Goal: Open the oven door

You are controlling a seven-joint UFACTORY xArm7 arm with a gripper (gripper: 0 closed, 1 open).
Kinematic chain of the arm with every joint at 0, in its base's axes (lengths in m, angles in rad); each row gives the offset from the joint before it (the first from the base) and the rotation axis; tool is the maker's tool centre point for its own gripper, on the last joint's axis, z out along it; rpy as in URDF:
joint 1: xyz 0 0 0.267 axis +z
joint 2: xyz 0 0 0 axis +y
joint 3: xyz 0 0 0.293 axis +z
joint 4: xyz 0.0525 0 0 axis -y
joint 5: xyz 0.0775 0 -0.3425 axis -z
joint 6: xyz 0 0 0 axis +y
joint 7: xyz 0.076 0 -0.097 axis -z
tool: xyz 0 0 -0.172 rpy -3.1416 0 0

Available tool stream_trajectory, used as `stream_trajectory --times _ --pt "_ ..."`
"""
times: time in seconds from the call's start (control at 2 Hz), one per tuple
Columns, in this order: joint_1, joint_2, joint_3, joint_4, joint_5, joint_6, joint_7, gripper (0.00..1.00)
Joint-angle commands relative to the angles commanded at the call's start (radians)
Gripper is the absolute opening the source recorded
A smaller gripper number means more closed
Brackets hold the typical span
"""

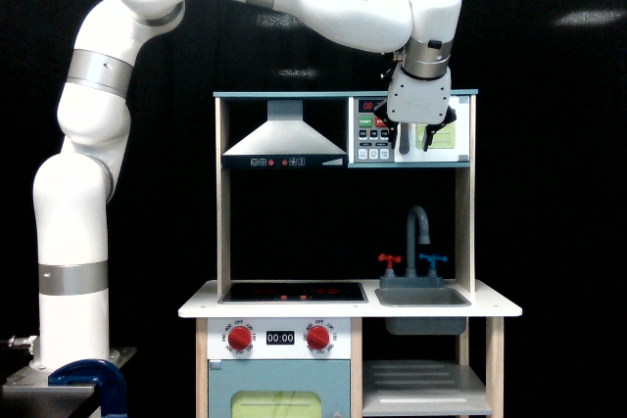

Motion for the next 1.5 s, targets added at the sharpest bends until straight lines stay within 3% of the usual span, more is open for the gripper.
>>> stream_trajectory --times 0.5,1.0,1.5 --pt "0.004 0.021 0.037 0.048 -0.012 -0.009 0.049 1.0" --pt "0.007 0.015 0.052 0.038 -0.015 -0.023 0.059 0.0" --pt "0.002 0.006 0.054 0.029 -0.016 -0.022 0.057 0.0"
